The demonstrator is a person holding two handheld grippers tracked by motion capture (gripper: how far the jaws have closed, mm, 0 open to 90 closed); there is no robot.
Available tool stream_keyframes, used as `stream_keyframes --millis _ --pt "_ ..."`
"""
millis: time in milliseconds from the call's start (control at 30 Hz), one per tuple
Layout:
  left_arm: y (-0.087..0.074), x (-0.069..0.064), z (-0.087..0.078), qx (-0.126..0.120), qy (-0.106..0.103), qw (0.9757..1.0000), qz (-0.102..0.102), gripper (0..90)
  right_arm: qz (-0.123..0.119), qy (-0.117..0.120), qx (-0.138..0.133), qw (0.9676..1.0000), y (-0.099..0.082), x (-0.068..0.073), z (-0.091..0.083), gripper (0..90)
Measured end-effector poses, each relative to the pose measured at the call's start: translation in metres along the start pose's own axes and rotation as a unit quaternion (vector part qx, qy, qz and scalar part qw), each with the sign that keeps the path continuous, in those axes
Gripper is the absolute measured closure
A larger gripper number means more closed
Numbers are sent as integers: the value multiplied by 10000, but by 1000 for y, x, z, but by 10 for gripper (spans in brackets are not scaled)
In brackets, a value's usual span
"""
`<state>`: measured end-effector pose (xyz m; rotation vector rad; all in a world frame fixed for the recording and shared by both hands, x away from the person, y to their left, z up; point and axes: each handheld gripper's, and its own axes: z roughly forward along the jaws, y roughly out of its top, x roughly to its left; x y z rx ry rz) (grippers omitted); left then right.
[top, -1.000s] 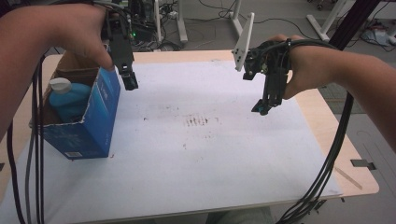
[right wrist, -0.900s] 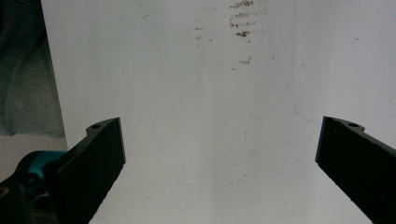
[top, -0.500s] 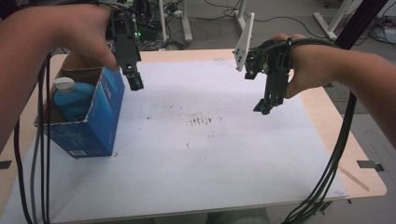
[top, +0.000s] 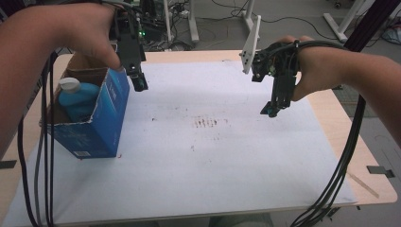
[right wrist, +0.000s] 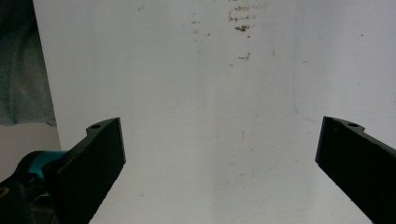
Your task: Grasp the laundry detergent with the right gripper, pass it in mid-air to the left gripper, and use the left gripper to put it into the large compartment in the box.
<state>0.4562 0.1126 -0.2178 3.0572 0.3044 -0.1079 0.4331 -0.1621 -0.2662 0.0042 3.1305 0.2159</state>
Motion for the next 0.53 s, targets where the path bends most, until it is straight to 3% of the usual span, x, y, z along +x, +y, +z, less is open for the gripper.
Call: stream_keyframes --millis 533 --pt "-1 -3 1 53 1 10000 21 16 -12 -17 40 10000 2 1 1 6"
